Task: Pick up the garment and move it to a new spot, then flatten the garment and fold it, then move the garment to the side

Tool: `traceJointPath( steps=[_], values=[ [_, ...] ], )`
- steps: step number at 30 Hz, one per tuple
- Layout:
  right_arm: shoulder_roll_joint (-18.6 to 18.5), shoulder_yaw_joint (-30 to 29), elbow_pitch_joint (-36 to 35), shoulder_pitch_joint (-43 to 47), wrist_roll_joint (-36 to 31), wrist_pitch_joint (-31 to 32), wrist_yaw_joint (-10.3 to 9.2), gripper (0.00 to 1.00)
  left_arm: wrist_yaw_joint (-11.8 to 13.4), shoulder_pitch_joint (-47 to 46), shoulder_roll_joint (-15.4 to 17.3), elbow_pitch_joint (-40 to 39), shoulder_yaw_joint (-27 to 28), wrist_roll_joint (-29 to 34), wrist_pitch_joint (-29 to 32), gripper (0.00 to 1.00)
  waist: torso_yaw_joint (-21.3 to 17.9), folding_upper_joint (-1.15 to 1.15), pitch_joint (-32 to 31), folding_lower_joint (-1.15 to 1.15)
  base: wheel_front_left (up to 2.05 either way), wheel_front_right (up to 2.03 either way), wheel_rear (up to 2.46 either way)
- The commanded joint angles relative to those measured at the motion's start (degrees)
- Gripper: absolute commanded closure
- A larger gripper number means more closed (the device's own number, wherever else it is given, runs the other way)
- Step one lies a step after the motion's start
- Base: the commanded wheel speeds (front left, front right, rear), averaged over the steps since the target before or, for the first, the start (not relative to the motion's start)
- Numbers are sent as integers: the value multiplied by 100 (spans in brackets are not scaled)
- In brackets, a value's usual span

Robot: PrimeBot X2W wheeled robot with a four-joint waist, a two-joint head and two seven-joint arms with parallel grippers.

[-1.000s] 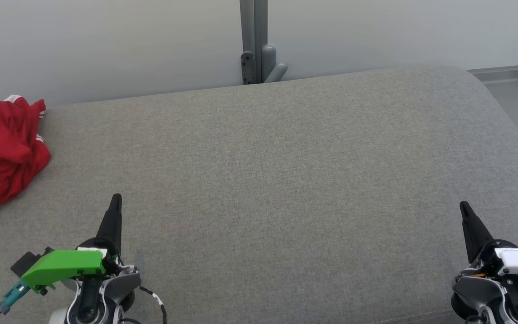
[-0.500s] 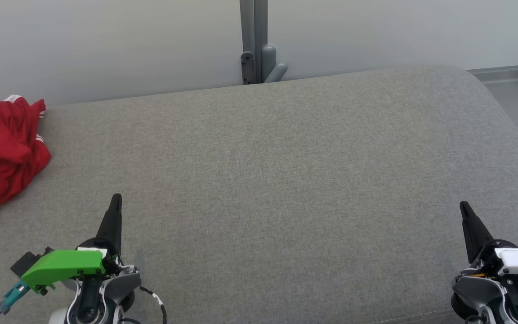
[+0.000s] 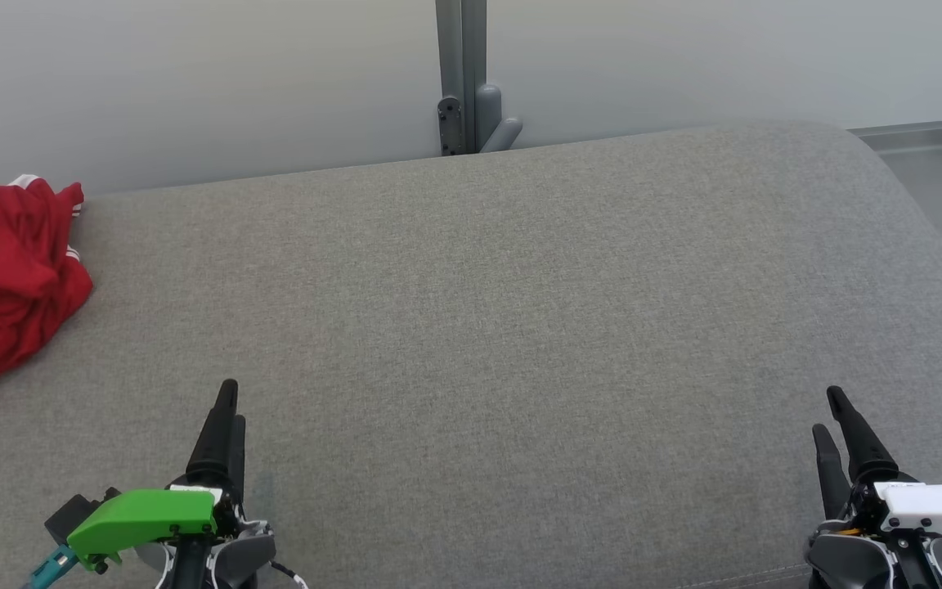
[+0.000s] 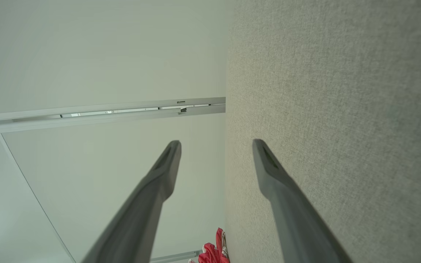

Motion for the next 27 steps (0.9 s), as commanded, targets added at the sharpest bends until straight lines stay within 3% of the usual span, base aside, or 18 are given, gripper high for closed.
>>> traceJointPath(
  steps=[1,11,27],
  values=[
    [-48,31,-135,-15,-93,-67,0,0,7,-62,19,-128,-22,144,-59,0,1,0,-2,0,0,0,0],
    [-60,80,-357,86,-840,-348,1,0,154,37,25,-385,-181,837,-296,0,6,0,-26,0,0,0,0],
    [-76,360,-864,225,-2826,-739,1,0,474,203,35,-816,-386,2338,-621,0,65,0,-61,0,0,0,0]
  ],
)
